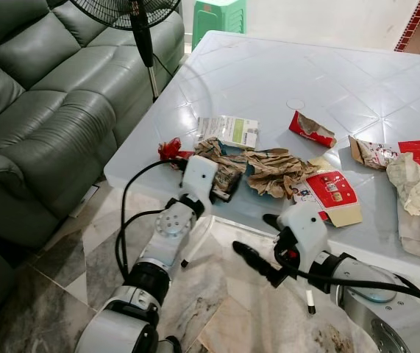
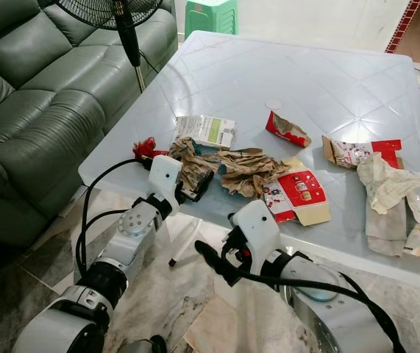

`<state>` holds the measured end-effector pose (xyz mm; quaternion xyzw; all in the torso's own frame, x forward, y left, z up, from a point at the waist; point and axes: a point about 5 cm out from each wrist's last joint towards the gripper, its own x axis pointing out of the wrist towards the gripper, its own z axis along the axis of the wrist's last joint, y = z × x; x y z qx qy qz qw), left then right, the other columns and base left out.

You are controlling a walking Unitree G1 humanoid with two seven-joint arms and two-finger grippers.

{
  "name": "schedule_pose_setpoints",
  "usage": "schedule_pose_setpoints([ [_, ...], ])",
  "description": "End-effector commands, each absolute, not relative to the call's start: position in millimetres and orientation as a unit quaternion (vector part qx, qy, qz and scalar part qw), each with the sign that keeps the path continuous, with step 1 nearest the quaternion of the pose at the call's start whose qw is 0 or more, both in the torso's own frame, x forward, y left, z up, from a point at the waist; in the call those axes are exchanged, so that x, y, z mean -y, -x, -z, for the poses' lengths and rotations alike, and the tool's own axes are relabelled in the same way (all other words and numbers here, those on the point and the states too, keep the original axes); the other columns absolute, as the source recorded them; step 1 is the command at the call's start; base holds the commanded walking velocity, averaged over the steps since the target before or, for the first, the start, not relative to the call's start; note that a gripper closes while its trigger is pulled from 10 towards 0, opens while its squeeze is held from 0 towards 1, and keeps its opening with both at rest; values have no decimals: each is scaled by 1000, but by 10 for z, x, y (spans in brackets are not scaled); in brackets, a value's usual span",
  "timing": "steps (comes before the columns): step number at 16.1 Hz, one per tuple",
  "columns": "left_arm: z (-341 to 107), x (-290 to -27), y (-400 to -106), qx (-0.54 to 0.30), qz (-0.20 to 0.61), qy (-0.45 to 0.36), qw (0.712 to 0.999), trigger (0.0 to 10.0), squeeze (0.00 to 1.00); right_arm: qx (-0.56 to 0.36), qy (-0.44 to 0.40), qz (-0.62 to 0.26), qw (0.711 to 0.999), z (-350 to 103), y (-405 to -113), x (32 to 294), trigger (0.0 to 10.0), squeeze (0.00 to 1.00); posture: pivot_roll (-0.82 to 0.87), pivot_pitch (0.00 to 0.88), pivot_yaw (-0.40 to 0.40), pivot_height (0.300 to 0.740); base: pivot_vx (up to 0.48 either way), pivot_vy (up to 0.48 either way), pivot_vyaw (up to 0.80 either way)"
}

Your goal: Picking trash to rubbish bin

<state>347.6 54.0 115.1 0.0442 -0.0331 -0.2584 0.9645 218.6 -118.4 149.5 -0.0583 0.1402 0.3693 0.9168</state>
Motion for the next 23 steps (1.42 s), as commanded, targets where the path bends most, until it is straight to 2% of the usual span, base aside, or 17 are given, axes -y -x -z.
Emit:
schedule_pose_setpoints([
  [1,-1192,-504,-3492,39,265,-44,963,10000,0,-143,63,-382,911,-1511,-2151,1161,10000,0,-176,139,15,740,0,0,0],
  [3,-1150,-494,-3500,28,261,-45,964,10000,0,-144,70,-367,916,-1500,-2176,1185,10000,0,-176,133,15,740,0,0,0],
  [6,-923,-549,-3465,-33,257,-68,963,10000,0,-129,72,-334,931,-1528,-2270,1194,10000,0,-176,126,18,740,0,0,0],
  [7,-901,-565,-3462,-39,255,-61,964,4353,0,-125,70,-330,933,-1536,-2282,1190,10000,0,-175,125,19,740,0,0,0],
  [8,-887,-575,-3458,-44,256,-54,964,0,0,-120,67,-325,936,-1545,-2293,1184,10000,0,-174,126,20,740,0,0,0],
  [15,-795,-596,-3403,-50,252,-48,965,0,0,-96,83,-247,961,-1570,-2456,1265,10000,0,-165,127,17,740,0,0,0],
  [23,-781,-582,-3366,-39,251,-28,967,0,0,-82,89,-232,965,-1572,-2525,1279,10000,0,-166,121,9,740,0,0,0],
])
